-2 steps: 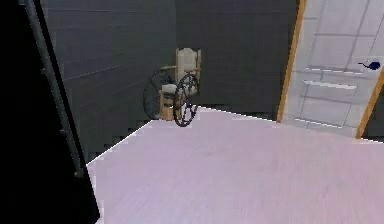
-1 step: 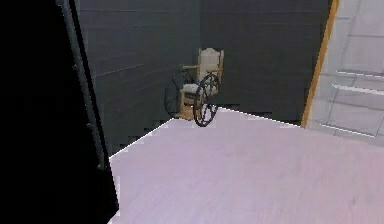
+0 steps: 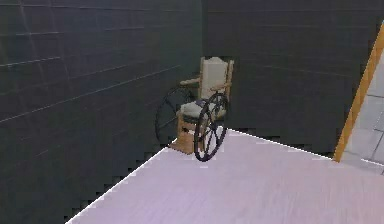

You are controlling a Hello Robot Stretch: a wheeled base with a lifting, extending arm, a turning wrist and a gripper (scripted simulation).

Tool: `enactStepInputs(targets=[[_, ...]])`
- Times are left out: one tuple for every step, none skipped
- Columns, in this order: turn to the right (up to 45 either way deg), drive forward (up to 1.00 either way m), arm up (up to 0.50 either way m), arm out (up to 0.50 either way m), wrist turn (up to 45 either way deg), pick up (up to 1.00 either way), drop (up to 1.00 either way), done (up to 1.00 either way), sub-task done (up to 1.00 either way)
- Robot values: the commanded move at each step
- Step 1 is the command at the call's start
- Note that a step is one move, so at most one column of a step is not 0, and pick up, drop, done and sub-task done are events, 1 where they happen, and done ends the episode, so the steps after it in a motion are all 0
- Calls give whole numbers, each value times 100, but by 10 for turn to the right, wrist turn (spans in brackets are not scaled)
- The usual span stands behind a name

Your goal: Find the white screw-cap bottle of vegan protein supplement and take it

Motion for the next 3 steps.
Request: enactStepInputs(targets=[[300, 0, 0, 0, 0, 0, 0, 0, 0], [0, 45, 0, 0, 0, 0, 0, 0, 0], [450, 0, 0, 0, 0, 0, 0, 0, 0]])
